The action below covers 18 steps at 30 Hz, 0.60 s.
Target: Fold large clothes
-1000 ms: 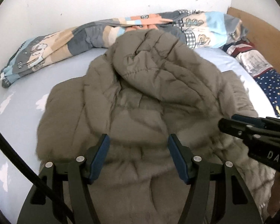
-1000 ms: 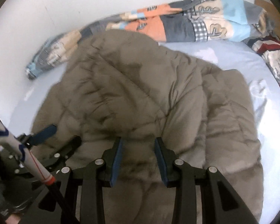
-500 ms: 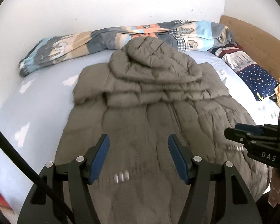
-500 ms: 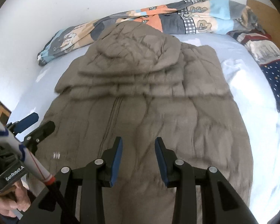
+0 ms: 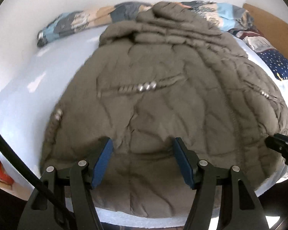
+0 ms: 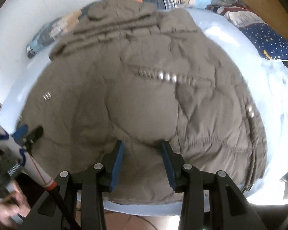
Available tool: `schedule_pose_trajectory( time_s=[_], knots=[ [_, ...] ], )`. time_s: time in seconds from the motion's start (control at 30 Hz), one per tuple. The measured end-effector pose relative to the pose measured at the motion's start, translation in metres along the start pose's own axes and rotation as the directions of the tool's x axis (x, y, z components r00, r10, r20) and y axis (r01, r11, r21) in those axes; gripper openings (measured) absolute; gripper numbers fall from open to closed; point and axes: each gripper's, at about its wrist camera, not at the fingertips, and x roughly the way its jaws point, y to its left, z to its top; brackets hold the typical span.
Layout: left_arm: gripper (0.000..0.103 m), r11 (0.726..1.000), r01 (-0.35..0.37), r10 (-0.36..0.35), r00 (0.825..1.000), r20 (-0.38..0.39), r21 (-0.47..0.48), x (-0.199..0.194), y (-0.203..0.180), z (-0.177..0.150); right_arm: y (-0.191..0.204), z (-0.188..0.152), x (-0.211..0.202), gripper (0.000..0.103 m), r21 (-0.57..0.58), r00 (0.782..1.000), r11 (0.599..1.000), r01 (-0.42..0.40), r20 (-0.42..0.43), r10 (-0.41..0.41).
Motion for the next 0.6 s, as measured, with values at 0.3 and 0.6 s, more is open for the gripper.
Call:
schedule_pose_trajectory(
  time_s=[0.3, 0.6],
  knots=[
    [0.074, 0.998, -0.048, 0.047, 0.998, 0.030, 0.029, 0.010, -0.008, -0.010, 0.005, -0.014, 0.015, 0.055, -0.052, 0.998, 0.997, 0.054, 0.021, -0.053],
    [0.084, 0.997, -0.069, 0.068, 0.996, 0.050, 0.019, 0.011, -0.007, -0.012, 0.010, -0.017, 0.020, 0.062, -0.069, 0.997, 0.994, 0.080, 0.028, -0.078]
  ],
)
